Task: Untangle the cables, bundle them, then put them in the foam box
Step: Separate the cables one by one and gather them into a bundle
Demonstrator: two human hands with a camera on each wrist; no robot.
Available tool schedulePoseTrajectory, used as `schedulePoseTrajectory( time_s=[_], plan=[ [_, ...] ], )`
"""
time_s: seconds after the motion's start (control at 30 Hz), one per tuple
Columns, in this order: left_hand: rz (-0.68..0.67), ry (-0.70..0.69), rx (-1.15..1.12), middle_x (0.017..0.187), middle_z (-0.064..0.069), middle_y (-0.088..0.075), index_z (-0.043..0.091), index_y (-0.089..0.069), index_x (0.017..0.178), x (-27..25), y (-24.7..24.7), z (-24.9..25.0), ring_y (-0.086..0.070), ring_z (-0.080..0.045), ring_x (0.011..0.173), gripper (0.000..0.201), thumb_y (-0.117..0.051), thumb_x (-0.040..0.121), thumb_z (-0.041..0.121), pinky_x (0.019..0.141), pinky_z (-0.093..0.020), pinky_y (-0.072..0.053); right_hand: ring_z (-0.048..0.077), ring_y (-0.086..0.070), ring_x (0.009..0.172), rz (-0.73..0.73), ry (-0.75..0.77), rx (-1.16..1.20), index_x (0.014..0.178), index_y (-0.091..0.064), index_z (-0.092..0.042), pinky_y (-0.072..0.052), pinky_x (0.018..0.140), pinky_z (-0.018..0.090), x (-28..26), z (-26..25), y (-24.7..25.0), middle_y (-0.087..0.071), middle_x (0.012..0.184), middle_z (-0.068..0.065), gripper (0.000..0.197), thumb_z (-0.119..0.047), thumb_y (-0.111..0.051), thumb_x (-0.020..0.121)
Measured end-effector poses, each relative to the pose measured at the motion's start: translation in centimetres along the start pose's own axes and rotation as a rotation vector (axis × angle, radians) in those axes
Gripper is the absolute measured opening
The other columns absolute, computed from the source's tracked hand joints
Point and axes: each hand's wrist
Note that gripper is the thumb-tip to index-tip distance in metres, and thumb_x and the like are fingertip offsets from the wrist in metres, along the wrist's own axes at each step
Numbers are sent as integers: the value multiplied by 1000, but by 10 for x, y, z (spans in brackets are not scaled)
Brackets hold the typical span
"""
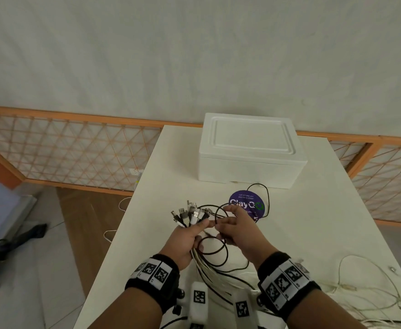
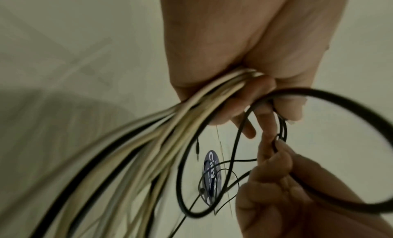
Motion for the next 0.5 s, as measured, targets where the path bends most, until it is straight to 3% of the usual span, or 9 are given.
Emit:
schedulePoseTrajectory(
  time_s=[0.1,0.2,0.27,0.4,0.5],
  plan=[
    [62,-15,48,86,-15,-49,12,-75,78,6,1,-6,-31,-9,40,11,-69,86,16,42,-23,-32,14,-64,57,-46,45,-194,116,-44,-20,-42,48,18,-6,-10,1,-72,96,8,47,-1,-68,81],
    [102,-23,53,65,-8,-42,10,-68,83,7,-2,-9,-30,-9,40,2,-70,84,10,42,-22,-29,10,-60,48,-68,77,-296,106,-49,-16,-41,44,14,-5,-17,1,-70,85,6,38,4,-67,79],
    [122,-37,55,61,-4,-42,8,-69,85,7,-5,-7,-30,-8,40,2,-69,84,8,43,-23,-29,7,-61,47,-68,86,-390,102,-54,-12,-42,45,14,-2,-19,0,-70,82,4,29,3,-67,80],
    [123,-41,42,57,-2,-37,0,-71,100,10,-4,-3,-28,-9,41,18,-68,85,9,46,-25,-28,3,-62,51,-104,115,-604,94,-60,-21,-48,54,22,-3,-13,-7,-70,77,-3,18,-9,-67,82],
    [120,-35,47,55,-1,-41,-2,-70,100,11,-4,-3,-28,-9,41,19,-67,85,9,46,-24,-27,2,-59,51,-43,148,-720,87,-58,-26,-43,49,17,-1,-13,-11,-67,68,-5,11,-27,-68,84]
  ],
)
Point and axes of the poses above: each hand's wrist, its own x-axis towards the middle knuckle, its own y-axis out of the back of the hand, z = x × y
